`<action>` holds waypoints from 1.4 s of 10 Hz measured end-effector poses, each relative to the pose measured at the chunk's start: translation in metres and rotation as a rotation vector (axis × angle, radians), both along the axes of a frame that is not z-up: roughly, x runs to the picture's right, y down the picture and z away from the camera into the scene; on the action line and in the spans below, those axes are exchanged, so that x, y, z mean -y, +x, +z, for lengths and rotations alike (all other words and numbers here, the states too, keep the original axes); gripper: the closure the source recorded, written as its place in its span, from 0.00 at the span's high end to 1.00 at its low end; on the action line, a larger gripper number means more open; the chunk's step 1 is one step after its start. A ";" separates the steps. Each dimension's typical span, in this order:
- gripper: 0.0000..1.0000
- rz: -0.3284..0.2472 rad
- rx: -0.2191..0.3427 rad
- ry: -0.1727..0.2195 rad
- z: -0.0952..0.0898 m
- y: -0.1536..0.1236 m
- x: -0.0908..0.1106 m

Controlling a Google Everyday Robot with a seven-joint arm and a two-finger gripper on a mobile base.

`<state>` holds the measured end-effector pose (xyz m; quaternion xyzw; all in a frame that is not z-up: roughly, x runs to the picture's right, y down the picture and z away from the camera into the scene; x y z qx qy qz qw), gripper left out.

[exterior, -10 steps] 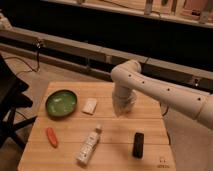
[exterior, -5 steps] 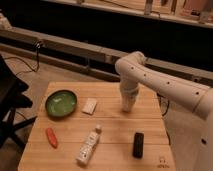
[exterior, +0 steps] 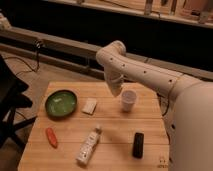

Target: Move the arm in a circular motion

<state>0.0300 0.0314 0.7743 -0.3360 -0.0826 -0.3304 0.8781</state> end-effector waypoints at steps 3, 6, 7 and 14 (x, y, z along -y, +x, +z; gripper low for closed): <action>0.03 0.007 0.004 -0.002 -0.001 -0.024 0.000; 0.00 0.032 -0.011 0.003 0.004 0.012 0.012; 0.00 0.030 -0.004 0.001 0.006 0.028 0.015; 0.00 0.074 -0.012 0.001 0.004 0.062 0.021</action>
